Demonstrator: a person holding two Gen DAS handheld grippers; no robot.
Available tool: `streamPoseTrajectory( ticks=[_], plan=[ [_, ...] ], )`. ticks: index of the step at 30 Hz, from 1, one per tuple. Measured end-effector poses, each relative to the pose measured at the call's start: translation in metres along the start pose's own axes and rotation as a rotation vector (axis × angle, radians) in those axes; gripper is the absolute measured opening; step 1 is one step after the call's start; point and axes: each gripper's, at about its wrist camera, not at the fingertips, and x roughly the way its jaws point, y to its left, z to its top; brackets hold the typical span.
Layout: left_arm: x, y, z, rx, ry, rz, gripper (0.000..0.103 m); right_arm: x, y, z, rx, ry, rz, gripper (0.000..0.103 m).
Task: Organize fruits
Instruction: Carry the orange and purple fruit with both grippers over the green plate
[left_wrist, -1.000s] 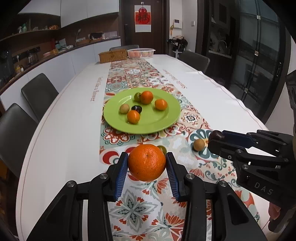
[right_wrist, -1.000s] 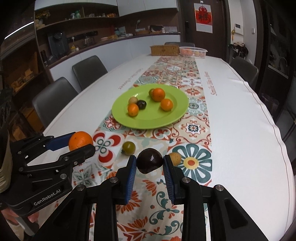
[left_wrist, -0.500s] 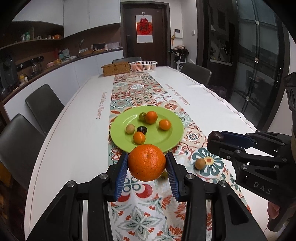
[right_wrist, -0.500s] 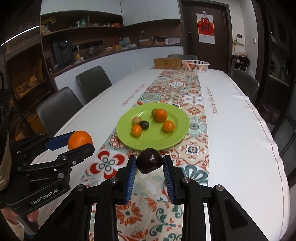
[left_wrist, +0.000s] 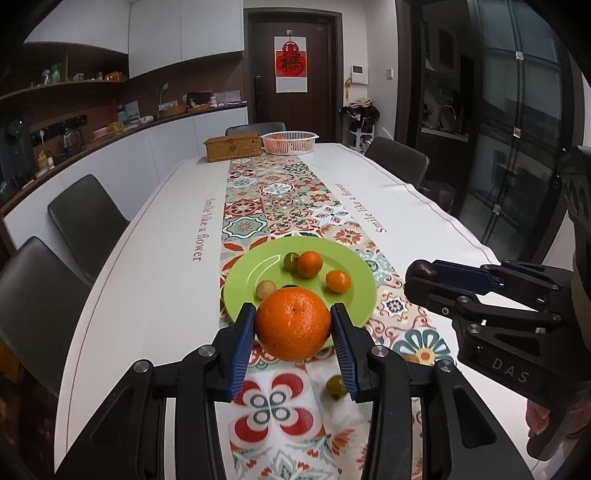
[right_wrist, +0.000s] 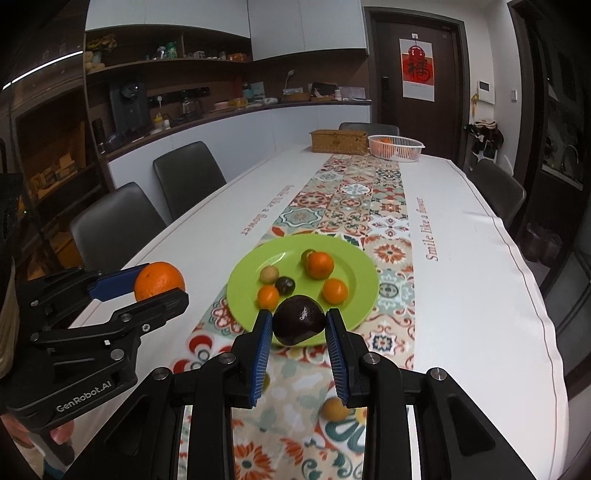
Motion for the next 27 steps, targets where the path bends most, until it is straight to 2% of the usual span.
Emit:
streamPoseTrajectory(
  ticks=[14, 19, 27],
  plan=[
    [0.066, 0.011, 0.035, 0.020, 0.044, -0.002, 0.041, 0.062, -0.022, 0.034, 0.001, 0.060, -0.014, 0.031],
    [0.101, 0.017, 0.047, 0.022, 0.102, -0.002, 0.041, 0.090, -0.030, 0.044, 0.001, 0.102, -0.012, 0.031],
    [0.147, 0.029, 0.055, -0.028, 0.185, -0.026, 0.041, 0.137, -0.039, 0.054, 0.004, 0.195, -0.020, 0.031]
  ],
)
